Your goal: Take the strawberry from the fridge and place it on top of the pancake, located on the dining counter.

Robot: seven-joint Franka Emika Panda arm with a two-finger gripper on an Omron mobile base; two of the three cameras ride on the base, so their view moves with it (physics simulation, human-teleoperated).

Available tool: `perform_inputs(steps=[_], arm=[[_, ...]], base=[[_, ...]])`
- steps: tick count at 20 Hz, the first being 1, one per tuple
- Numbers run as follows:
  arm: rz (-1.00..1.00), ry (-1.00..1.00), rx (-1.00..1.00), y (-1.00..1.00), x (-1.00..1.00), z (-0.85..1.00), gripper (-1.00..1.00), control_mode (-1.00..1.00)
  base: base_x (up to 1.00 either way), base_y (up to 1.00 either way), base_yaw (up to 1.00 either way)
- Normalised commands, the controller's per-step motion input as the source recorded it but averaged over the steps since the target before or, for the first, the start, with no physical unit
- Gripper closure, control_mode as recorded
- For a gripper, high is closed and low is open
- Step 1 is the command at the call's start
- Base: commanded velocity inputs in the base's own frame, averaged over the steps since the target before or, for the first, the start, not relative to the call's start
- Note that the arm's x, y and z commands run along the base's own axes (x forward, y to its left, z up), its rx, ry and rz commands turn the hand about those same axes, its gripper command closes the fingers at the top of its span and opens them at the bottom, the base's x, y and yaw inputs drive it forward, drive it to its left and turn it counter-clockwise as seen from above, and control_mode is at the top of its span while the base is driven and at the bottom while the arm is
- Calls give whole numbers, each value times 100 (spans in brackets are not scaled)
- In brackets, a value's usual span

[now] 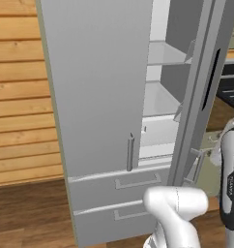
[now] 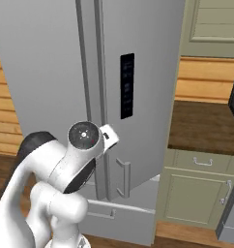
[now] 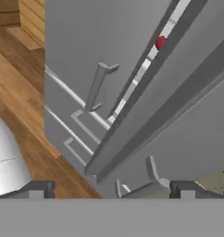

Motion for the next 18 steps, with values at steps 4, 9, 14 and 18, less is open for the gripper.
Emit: perform_inputs(steps=[4, 9, 14, 18], arm=[[-4, -7, -32, 98, -9, 31, -100, -100], [-4, -2, -29, 96, 0, 18, -100, -100], [-3, 0, -23, 77, 8, 7, -100, -100], [-2, 0, -11, 11, 55, 0, -100, -100]], base=[[0, 0, 0], [0, 0, 0], [0, 0, 0], [0, 0, 0]])
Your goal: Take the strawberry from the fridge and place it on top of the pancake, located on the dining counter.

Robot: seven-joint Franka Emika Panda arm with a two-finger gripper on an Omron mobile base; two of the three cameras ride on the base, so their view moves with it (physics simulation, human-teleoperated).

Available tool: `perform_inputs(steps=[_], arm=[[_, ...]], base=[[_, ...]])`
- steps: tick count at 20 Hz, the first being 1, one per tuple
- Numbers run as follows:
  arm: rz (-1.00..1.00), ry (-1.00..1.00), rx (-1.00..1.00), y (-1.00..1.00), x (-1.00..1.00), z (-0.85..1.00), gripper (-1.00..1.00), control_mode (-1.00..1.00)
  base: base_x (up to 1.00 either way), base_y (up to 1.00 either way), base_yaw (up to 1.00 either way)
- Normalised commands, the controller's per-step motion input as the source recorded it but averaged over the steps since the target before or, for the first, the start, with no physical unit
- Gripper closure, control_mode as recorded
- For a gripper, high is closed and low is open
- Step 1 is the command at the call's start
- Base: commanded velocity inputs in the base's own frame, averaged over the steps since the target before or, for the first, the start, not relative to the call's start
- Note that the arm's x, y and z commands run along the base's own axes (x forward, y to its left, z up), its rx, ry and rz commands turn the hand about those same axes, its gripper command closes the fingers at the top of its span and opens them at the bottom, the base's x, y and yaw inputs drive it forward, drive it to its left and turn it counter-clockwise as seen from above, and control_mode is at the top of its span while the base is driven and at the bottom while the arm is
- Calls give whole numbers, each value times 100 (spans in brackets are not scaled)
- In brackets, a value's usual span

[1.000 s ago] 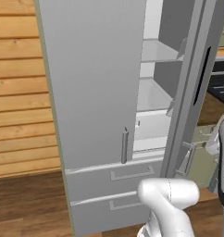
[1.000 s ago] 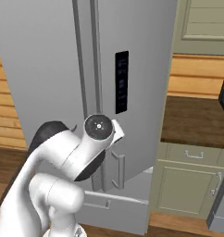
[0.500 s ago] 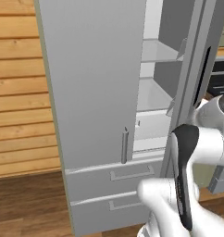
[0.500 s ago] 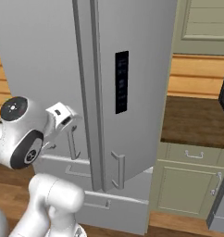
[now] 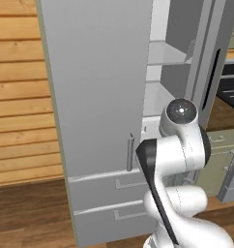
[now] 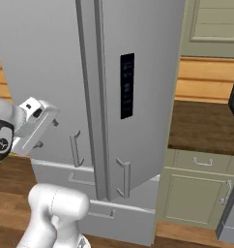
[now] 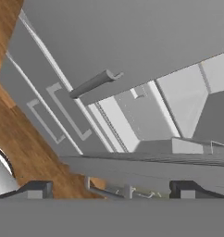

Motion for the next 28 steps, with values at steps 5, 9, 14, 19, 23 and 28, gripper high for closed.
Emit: perform_inputs(steps=[5, 9, 14, 19, 23, 28], arm=[[0, 1, -3, -18, 76, -2, -100, -100], [0, 0, 0, -30, 77, -2, -100, -100], [-2, 1, 0, -21, 69, -1, -100, -100], [-8, 8, -1, -9, 62, -7, -100, -100], [-18, 4, 0, -20, 39, 0, -100, -100], [-19, 1, 0, -33, 29, 0, -100, -100]], base=[[0, 0, 0], [0, 0, 0], [0, 0, 0], [0, 0, 0], [0, 0, 0], [0, 0, 0]])
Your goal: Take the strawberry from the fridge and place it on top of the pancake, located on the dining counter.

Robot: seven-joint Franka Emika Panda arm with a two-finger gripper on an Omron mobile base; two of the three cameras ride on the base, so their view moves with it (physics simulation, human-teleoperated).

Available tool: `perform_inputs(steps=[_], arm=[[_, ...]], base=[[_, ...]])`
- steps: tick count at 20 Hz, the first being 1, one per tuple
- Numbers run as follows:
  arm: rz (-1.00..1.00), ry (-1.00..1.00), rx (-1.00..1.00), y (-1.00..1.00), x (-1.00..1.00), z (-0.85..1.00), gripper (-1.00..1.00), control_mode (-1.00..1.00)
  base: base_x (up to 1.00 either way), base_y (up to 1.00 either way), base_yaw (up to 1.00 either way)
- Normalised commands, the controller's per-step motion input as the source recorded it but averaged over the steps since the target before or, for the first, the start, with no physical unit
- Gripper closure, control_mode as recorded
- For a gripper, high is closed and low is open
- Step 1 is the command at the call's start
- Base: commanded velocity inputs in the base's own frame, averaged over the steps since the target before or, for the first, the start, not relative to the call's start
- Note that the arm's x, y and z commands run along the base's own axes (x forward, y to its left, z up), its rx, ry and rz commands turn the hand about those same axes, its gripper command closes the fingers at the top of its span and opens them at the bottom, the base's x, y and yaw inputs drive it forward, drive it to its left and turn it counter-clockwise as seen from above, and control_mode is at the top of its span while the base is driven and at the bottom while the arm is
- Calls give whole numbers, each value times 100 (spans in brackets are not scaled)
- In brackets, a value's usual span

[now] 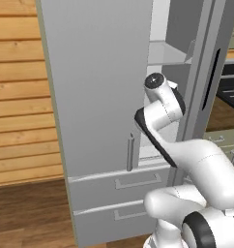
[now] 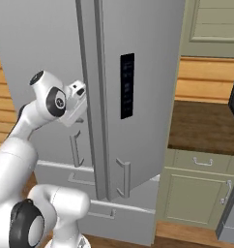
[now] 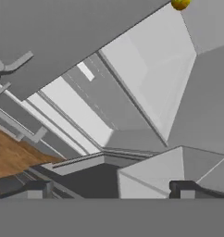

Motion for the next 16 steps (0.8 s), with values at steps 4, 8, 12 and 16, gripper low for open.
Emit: perform_inputs(steps=[4, 8, 12, 16], arm=[[-13, 0, 0, -53, 7, 0, -100, -100], [-9, -4, 0, -62, -17, 4, -100, -100], [-8, -17, 0, -66, -65, 23, -100, -100], [-8, -22, 0, -68, -75, 36, -100, -100]], base=[[0, 0, 0], [0, 0, 0], [0, 0, 0], [0, 0, 0]])
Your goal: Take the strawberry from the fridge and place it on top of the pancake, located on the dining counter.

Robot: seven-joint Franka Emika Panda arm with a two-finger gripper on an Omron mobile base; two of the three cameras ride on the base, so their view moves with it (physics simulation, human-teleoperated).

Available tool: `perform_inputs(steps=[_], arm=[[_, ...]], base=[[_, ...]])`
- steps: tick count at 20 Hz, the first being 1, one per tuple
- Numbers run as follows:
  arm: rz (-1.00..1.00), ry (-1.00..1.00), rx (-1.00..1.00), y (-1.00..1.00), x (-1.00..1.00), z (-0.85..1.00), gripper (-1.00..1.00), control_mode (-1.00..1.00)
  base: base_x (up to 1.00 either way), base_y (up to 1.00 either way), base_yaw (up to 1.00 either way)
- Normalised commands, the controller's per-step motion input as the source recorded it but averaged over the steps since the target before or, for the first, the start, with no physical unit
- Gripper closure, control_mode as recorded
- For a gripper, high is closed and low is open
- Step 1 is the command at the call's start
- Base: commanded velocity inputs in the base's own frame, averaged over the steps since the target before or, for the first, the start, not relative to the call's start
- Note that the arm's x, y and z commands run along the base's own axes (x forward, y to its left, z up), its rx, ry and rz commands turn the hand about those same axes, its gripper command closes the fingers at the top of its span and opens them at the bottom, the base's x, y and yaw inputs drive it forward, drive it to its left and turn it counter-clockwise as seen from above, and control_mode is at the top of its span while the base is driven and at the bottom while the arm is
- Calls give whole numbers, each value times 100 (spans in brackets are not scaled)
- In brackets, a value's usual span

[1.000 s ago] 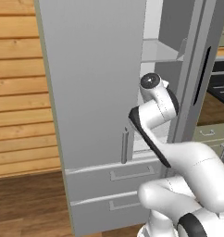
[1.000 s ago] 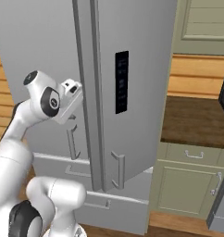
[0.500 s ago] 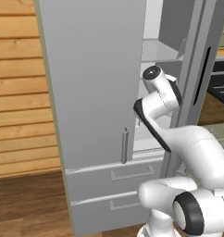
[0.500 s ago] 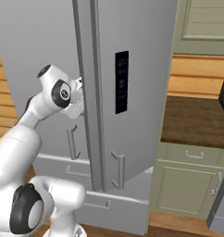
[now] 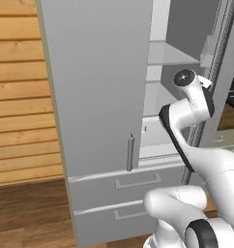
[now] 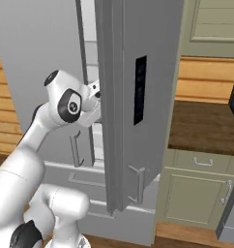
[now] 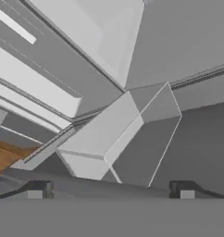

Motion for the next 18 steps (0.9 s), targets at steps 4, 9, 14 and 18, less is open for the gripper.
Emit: perform_inputs(steps=[4, 9, 14, 18], arm=[[-8, -10, 0, -71, -34, 35, -100, -100], [-4, 0, 0, -91, -2, 25, -100, -100], [-1, 0, 0, -87, 0, 18, -100, -100], [1, 0, 0, -45, -4, 1, -100, -100]], base=[[0, 0, 0], [0, 0, 0], [0, 0, 0], [0, 0, 0]])
